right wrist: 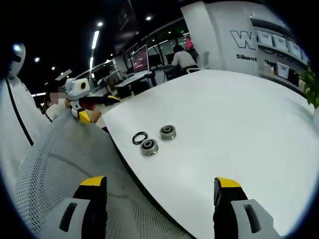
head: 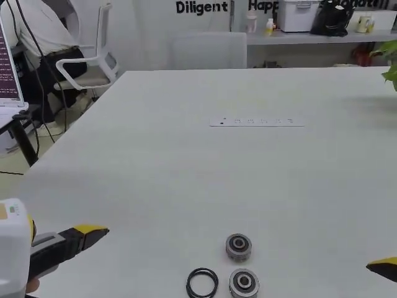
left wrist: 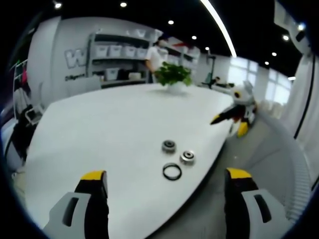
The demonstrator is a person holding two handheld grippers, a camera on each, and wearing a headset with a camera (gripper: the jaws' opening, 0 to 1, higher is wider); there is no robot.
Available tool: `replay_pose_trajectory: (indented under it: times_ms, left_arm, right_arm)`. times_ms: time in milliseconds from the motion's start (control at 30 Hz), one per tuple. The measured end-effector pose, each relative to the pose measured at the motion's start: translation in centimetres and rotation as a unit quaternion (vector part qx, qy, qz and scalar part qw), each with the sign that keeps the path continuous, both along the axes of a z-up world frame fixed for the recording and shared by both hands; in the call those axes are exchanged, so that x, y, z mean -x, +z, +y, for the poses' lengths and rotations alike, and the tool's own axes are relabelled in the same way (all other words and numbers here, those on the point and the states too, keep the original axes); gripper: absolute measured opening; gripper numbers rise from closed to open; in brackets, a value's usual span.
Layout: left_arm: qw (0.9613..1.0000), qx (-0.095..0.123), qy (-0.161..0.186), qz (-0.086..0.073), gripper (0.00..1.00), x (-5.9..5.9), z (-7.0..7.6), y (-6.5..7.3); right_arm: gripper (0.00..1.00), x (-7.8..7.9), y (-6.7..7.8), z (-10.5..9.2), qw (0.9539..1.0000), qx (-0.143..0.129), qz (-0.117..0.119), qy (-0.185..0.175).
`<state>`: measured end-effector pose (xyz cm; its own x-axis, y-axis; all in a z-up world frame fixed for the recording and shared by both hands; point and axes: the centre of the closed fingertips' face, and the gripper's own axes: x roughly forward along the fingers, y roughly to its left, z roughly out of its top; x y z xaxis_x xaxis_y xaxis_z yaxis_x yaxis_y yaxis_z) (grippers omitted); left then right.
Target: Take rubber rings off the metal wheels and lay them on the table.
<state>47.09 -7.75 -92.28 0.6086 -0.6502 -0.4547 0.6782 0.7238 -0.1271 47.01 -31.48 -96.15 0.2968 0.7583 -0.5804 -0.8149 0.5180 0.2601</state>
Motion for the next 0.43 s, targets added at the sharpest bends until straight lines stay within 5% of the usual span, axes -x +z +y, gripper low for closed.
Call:
replay_pose_trajectory:
  times_ms: [433]
  left_arm:
    - [1.0,0.008,-0.001,0.002,0.95,0.21,-0.03,0.02]
  right_arm:
    - [0.85,0.61,0.49,0.3,1.0,0.004,-0.001,-0.005]
